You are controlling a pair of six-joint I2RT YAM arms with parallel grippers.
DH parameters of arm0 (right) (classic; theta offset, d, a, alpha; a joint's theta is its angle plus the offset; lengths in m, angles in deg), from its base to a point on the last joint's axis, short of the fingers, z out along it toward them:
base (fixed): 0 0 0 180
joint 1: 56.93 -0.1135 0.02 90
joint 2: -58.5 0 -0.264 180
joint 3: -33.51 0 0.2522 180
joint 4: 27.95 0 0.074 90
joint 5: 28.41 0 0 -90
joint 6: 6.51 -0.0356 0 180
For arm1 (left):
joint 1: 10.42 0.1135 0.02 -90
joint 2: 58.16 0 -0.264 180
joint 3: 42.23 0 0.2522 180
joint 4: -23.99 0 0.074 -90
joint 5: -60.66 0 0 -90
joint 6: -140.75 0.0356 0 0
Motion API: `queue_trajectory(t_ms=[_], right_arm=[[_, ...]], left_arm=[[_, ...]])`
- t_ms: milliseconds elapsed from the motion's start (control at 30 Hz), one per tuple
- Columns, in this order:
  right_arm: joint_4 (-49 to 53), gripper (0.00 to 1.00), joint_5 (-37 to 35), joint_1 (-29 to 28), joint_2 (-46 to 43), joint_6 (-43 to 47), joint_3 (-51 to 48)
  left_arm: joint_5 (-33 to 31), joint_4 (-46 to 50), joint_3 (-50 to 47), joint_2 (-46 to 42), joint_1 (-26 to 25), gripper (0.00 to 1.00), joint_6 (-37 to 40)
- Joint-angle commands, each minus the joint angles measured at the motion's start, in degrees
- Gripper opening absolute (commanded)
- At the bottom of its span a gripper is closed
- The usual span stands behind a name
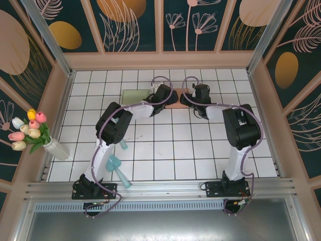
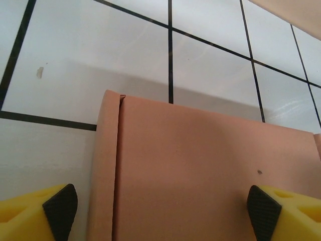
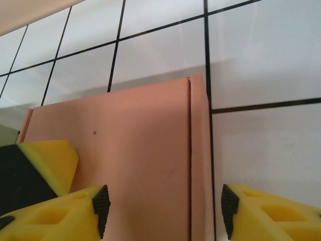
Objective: Fold the paper box
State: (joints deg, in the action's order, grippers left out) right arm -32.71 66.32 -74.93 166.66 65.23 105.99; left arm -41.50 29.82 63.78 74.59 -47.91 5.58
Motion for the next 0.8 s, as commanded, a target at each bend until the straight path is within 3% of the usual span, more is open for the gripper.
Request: queue_trajectory(t_ms=[0, 133, 267, 333, 400, 467, 633, 700, 767], right_arm=[[3.8, 0.7, -4.6, -0.3, -7.8, 1.9, -1.0], [4.5, 0.85, -11.5, -0.1, -16.2, 4.6, -6.1], [-4.3, 0.99, -20.3, 0.1, -28.3, 11.5, -18.1], [-14.0, 0.99, -27.4, 0.2, -34.1, 15.6, -27.1], [-27.6, 0.99, -28.5, 1.6, -37.8, 22.1, -36.7], [-35.4, 0.99, -29.3, 3.7, -38.9, 22.5, -42.2], [-37.9, 0.99, -29.4, 10.7, -37.6, 13.6, -47.1], [-41.6, 0.99, -27.5, 12.9, -34.6, 12.2, -48.4], [-39.2, 0.99, -26.6, 13.0, -33.9, 12.2, -46.9]], left_arm=[[-1.8, 2.8, -1.6, -7.7, 0.1, 0.92, 1.2], [-1.6, 0.3, -8.6, -16.2, 0.1, 0.99, 1.7], [-2.9, -7.7, -22.6, -29.5, 0.1, 0.98, 6.2], [-6.5, -9.5, -30.0, -36.4, 0.1, 0.98, 8.9], [-11.2, -11.7, -38.1, -44.0, 0.1, 0.99, 12.2], [-18.4, -13.1, -44.6, -50.4, 0.1, 0.98, 15.1], [-40.7, -20.7, -59.4, -62.8, 1.2, 0.99, 28.1], [-42.4, -21.1, -63.0, -66.7, 4.7, 0.99, 30.4], [-40.2, -21.8, -66.2, -70.1, 9.3, 0.99, 30.9]])
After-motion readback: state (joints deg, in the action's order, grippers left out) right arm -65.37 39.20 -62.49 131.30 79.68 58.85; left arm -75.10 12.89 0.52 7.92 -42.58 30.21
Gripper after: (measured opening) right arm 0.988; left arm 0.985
